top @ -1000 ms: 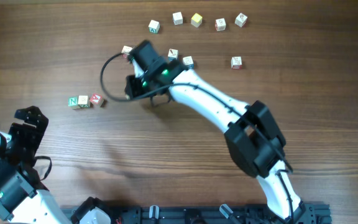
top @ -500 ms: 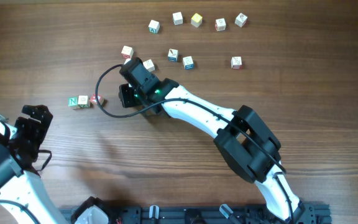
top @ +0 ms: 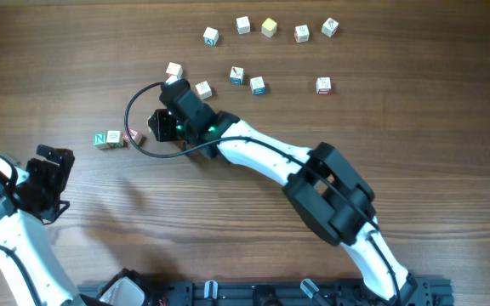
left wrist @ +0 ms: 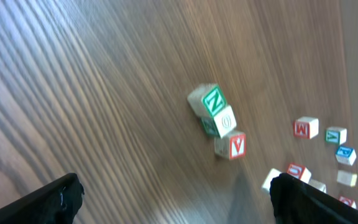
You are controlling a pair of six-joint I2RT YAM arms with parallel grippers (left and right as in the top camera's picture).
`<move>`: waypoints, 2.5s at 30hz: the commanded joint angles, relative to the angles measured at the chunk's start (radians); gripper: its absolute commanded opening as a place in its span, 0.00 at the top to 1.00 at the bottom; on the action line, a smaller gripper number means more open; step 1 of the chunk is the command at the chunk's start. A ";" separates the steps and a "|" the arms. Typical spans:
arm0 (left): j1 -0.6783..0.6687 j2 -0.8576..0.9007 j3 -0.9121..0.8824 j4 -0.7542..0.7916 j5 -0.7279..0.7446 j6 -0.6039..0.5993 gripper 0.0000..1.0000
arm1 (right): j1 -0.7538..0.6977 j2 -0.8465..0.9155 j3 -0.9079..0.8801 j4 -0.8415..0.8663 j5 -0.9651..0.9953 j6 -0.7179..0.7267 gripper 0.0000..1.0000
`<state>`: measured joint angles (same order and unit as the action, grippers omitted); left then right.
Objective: Form a horizontal line
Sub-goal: 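Carry the green block left to the end of the row, then lower the green block right of the A block and release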
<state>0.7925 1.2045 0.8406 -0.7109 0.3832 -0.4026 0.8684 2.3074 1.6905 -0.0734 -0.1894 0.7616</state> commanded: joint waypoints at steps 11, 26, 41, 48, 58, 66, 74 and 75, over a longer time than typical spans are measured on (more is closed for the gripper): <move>-0.001 0.010 0.009 0.028 -0.044 0.005 0.00 | 0.007 0.075 -0.003 0.018 -0.077 0.074 0.84; -0.001 0.010 0.009 0.011 -0.044 0.005 0.00 | 0.006 0.075 -0.003 0.003 -0.024 0.068 0.57; -0.001 0.010 0.009 0.011 -0.044 0.005 0.00 | -0.093 -0.083 -0.002 -0.058 -0.035 0.016 0.32; -0.001 0.010 0.009 0.019 -0.044 0.005 0.00 | -0.203 -0.258 -0.002 -0.212 0.059 -0.123 0.18; -0.001 0.010 0.009 0.018 -0.044 0.005 0.00 | -0.397 -0.305 -0.002 -0.287 0.175 -0.240 0.13; -0.001 0.010 0.009 0.006 -0.044 0.005 0.00 | -0.381 -0.191 -0.002 -0.233 0.131 -0.320 0.11; -0.001 0.010 0.009 -0.010 -0.044 0.005 0.00 | -0.330 -0.052 -0.002 -0.101 0.149 -0.217 0.11; -0.001 0.010 0.009 -0.012 -0.044 0.005 0.00 | -0.328 -0.043 -0.002 -0.098 0.154 -0.202 0.11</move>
<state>0.7929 1.2118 0.8406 -0.7189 0.3477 -0.4026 0.5343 2.2265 1.6890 -0.1921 -0.0593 0.4828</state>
